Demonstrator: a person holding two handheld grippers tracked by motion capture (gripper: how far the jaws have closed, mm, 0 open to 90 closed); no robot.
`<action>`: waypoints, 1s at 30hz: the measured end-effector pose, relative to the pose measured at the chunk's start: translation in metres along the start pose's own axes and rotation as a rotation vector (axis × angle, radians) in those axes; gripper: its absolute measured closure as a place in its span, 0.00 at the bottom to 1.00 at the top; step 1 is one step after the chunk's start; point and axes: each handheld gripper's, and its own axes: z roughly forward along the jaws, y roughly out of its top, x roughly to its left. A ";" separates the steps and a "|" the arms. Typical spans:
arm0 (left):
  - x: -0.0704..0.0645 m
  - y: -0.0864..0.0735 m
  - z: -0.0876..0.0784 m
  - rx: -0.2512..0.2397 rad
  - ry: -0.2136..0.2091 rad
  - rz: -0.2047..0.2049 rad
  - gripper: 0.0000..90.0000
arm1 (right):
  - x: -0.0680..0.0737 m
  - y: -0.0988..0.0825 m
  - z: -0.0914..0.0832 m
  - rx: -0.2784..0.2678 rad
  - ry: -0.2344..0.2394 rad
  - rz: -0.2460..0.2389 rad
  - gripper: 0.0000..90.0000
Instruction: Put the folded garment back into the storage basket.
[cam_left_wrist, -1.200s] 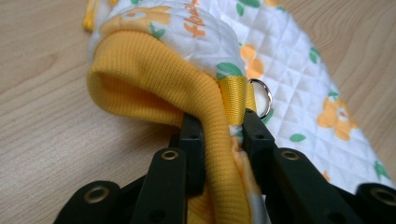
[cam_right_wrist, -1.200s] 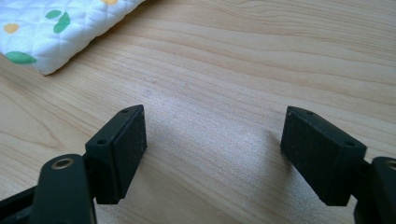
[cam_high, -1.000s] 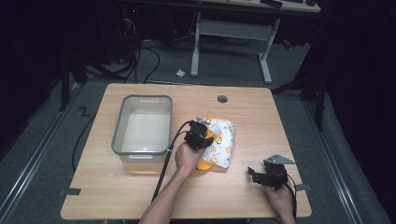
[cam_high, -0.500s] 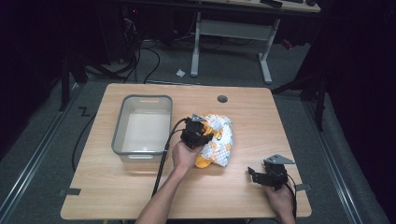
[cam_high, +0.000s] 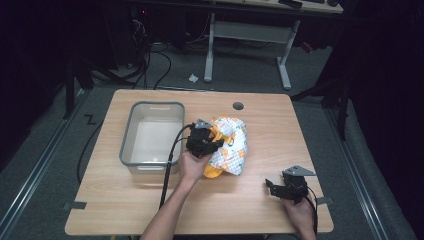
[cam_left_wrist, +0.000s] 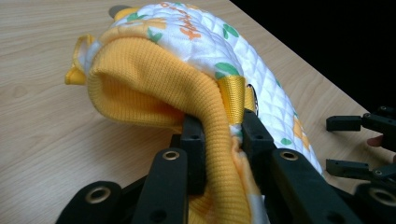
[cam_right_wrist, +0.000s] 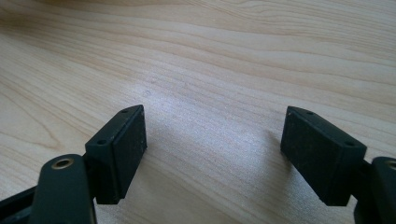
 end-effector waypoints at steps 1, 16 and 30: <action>0.001 0.000 -0.005 -0.004 0.010 -0.010 0.83 | 0.000 0.000 0.000 0.000 0.000 0.000 0.25; 0.014 0.005 -0.046 -0.084 0.035 -0.039 0.83 | 0.000 0.000 0.000 0.000 0.003 -0.008 0.25; 0.038 0.005 -0.100 -0.163 0.086 -0.076 0.83 | 0.000 0.000 0.000 -0.002 0.007 -0.013 0.25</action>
